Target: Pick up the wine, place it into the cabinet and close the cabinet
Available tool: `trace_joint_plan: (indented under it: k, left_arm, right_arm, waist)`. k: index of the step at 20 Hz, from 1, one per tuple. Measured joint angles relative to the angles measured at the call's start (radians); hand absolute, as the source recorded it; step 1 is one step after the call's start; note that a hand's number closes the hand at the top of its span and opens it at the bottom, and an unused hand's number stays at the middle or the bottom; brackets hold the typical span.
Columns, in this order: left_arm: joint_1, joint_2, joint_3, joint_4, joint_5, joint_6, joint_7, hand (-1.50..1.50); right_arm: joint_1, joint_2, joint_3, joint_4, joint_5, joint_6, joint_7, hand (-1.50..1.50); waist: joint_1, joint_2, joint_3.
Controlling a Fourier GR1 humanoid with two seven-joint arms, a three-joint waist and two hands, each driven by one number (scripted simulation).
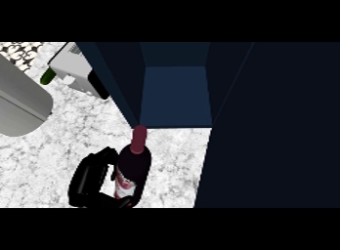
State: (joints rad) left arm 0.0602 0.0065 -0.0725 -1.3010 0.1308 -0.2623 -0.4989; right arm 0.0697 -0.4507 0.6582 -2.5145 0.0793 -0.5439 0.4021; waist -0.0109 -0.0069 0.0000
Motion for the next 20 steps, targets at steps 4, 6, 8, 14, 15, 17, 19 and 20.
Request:
trace_joint_plan:
  k: [4,6,8,14,15,17,19,20]
  left_arm:
    - [0.011,-0.004,-0.063,-0.096,0.02,0.046,0.074,1.5]
    - [0.006,-0.005,-0.105,-0.126,0.025,0.1,0.095,1.5]
    - [-0.003,-0.005,-0.143,-0.147,0.027,0.15,0.114,1.5]
    - [-0.066,-0.006,-0.204,-0.157,0.016,0.315,0.122,1.5]
    - [-0.071,-0.006,-0.208,-0.154,0.009,0.333,0.119,1.5]
    - [-0.081,-0.006,-0.222,-0.156,0.004,0.373,0.124,1.5]
    - [-0.119,-0.006,-0.219,-0.14,-0.007,0.406,0.138,1.5]
    - [-0.136,-0.006,-0.214,-0.128,-0.013,0.42,0.143,1.5]
  right_arm:
    - [0.012,-0.003,0.022,0.001,0.0,-0.008,-0.021,-1.5]
    - [0.005,-0.009,0.018,0.0,0.0,-0.012,-0.02,-1.5]
    - [-0.012,-0.017,-0.007,0.0,-0.002,-0.008,-0.005,-1.5]
    - [0.022,-0.04,-0.02,0.001,-0.007,-0.002,-0.044,-1.5]
    - [0.024,-0.039,-0.022,0.001,-0.008,-0.004,-0.047,-1.5]
    - [0.034,-0.041,-0.017,0.0,-0.009,-0.008,-0.05,-1.5]
    - [0.024,-0.045,-0.032,0.0,-0.012,-0.005,-0.037,-1.5]
    - [0.041,-0.054,-0.034,-0.001,-0.013,0.0,-0.058,-1.5]
  waist:
    - [0.0,0.0,0.0]
    - [-0.001,0.001,0.0]
    - [0.0,0.002,-0.001]
    - [-0.004,0.003,0.0]
    - [-0.003,0.003,0.0]
    - [-0.004,0.003,0.0]
    - [-0.004,0.003,0.0]
    - [-0.007,0.003,0.0]
